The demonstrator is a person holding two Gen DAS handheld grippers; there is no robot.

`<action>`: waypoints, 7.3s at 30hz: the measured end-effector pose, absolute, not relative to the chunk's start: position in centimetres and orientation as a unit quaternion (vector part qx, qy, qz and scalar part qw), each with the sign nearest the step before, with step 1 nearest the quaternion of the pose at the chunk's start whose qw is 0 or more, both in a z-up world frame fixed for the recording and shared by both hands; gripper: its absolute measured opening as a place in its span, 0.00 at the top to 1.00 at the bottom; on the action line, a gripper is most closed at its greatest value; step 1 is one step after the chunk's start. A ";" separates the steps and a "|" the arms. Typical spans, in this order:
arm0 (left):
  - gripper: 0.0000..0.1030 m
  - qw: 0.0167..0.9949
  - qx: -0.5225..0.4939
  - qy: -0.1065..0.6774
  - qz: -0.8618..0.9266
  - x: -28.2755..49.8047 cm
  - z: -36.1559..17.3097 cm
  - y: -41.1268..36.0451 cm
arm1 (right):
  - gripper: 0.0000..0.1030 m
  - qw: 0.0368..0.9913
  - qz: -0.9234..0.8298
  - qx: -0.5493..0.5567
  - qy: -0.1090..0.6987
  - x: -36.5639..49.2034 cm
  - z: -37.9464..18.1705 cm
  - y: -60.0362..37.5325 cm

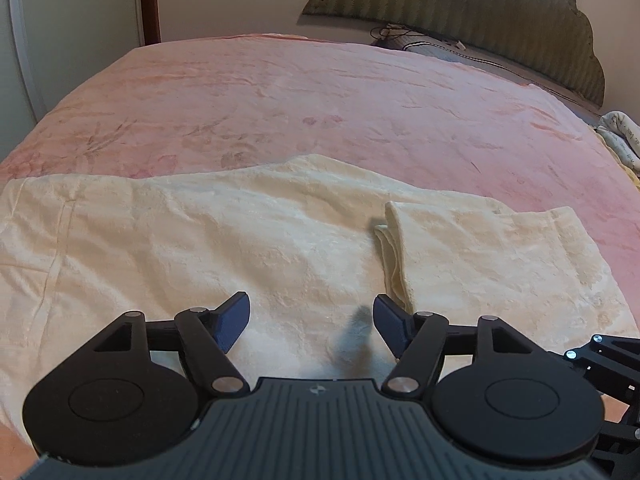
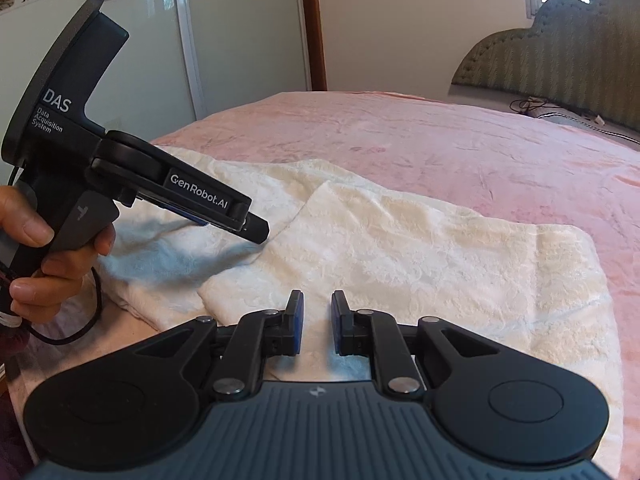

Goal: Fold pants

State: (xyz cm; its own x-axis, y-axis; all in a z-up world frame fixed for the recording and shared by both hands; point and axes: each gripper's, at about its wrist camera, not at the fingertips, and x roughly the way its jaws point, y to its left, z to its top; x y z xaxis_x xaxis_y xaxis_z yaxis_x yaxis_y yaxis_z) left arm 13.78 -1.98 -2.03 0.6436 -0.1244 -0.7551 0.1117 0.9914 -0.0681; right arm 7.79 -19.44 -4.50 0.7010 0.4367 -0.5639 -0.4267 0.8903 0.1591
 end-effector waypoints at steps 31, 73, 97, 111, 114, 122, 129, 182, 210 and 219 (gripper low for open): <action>0.12 0.929 -0.080 0.345 0.105 6.0 1.0 13.7 | 0.29 0.912 0.326 -0.119 0.218 8.1 -0.9 -10.3; 0.24 0.809 -0.484 0.332 0.043 3.1 -3.5 26.5 | 0.40 0.831 0.373 -0.400 0.101 3.1 -5.2 7.3; 0.84 0.832 -0.423 0.353 0.066 11.8 -4.4 25.1 | 0.79 0.844 0.411 -0.139 0.315 17.8 -2.5 1.3; 0.87 0.939 -0.227 0.259 0.019 7.6 6.5 13.3 | 0.56 0.873 0.441 -0.035 0.206 17.9 2.5 -1.1; 0.87 0.948 -0.203 0.245 -0.006 7.4 7.9 9.4 | 0.56 0.881 0.436 -0.017 0.185 17.5 3.7 -4.6; 0.83 0.956 -0.128 0.247 -0.094 9.5 8.8 -2.6 | 0.56 0.901 0.386 0.077 0.182 16.5 3.7 -16.1; 0.81 0.948 -0.063 0.261 -0.169 10.1 6.4 -12.9 | 0.56 0.925 0.314 0.091 0.197 14.2 1.8 -24.9; 0.29 0.909 -0.037 0.352 -0.220 10.4 -0.2 -5.0 | 0.28 0.956 0.085 0.081 0.269 4.5 -2.4 -32.4; 0.16 0.917 0.039 0.373 -0.137 8.6 -3.6 -5.3 | 0.17 0.945 0.071 0.090 0.308 5.2 -5.0 -31.0; 0.16 0.900 -0.019 0.383 -0.208 12.6 -3.1 -2.8 | 0.17 0.903 0.159 0.206 0.342 8.3 -5.9 -33.7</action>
State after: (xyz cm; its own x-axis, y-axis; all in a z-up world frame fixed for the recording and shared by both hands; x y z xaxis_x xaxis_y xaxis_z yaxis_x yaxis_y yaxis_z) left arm 12.57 -2.83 -3.11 0.6193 -0.3890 -0.6820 0.3600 0.9126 -0.1937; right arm 8.26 -33.75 -5.85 0.7161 0.4269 -0.5523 -0.1459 0.8652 0.4796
